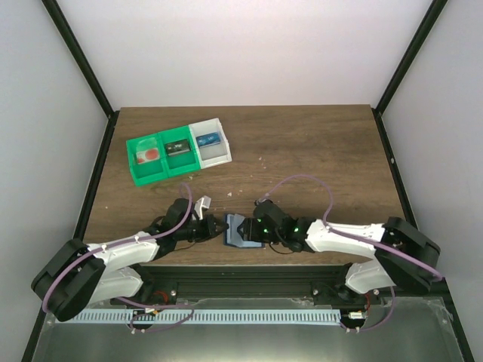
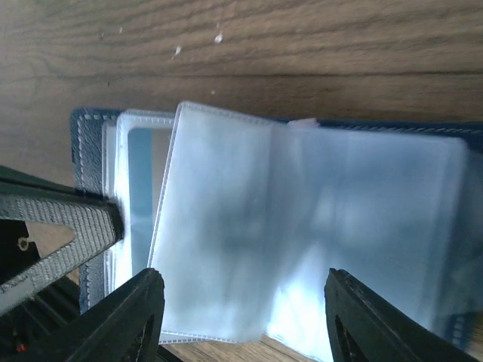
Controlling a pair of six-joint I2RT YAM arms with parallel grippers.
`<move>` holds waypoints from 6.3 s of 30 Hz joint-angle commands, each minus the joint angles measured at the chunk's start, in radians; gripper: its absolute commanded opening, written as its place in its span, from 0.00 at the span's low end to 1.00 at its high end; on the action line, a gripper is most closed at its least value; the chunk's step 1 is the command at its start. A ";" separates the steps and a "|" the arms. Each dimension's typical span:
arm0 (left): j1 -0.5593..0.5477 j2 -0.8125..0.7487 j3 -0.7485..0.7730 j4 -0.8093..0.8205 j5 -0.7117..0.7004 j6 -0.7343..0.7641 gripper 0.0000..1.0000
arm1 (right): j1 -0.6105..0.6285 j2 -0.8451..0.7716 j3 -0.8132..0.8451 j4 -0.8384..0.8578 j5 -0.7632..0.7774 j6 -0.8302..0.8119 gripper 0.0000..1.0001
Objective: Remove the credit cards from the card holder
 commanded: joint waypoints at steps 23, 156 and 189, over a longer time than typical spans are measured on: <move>0.000 -0.001 -0.004 0.030 -0.020 0.013 0.00 | 0.005 0.215 0.038 0.034 -0.041 0.020 0.58; -0.001 0.166 -0.034 0.024 -0.048 0.113 0.02 | -0.117 0.250 -0.099 0.415 -0.348 -0.014 0.18; 0.000 0.248 -0.014 0.000 -0.125 0.146 0.03 | -0.164 -0.008 -0.190 0.229 -0.242 -0.002 0.00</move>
